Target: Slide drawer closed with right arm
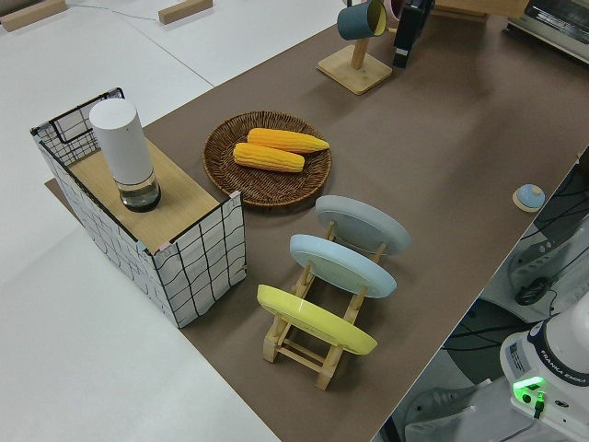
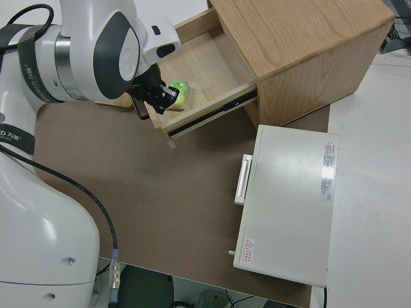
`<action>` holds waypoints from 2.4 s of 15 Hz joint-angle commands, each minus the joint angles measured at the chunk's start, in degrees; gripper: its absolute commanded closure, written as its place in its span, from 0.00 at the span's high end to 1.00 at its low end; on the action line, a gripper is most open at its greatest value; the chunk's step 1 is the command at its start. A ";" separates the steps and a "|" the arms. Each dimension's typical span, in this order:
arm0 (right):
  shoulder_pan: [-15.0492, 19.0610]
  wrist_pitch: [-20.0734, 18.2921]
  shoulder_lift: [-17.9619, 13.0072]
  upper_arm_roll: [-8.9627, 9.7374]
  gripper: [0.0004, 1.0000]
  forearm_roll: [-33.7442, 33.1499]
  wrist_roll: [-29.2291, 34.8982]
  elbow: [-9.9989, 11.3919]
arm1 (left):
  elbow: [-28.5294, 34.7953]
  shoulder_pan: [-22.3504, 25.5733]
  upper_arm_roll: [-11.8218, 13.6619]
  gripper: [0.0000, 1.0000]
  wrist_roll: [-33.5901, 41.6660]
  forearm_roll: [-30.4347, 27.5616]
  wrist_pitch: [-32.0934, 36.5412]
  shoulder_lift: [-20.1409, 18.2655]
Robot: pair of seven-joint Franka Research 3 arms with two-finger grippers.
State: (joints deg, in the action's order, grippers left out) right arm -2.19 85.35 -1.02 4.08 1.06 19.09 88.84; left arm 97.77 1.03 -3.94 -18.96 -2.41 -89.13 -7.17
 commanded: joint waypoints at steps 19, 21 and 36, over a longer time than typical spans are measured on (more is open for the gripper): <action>-12.30 6.22 -0.04 7.08 0.00 6.50 40.49 6.43 | -0.21 -0.06 0.25 0.99 0.51 -0.05 0.98 -0.48; -13.01 9.64 0.57 6.99 0.00 6.23 42.51 8.44 | -0.21 -0.06 0.25 0.99 0.51 -0.05 0.89 -0.48; -16.53 21.79 8.66 0.06 0.00 3.95 50.61 12.06 | -0.21 -0.06 0.25 0.99 0.51 -0.05 0.98 -0.48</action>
State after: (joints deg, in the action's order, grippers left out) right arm -16.97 105.47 5.48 6.55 5.74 67.85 101.20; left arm 97.77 1.03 -3.94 -18.97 -2.41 -89.13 -7.17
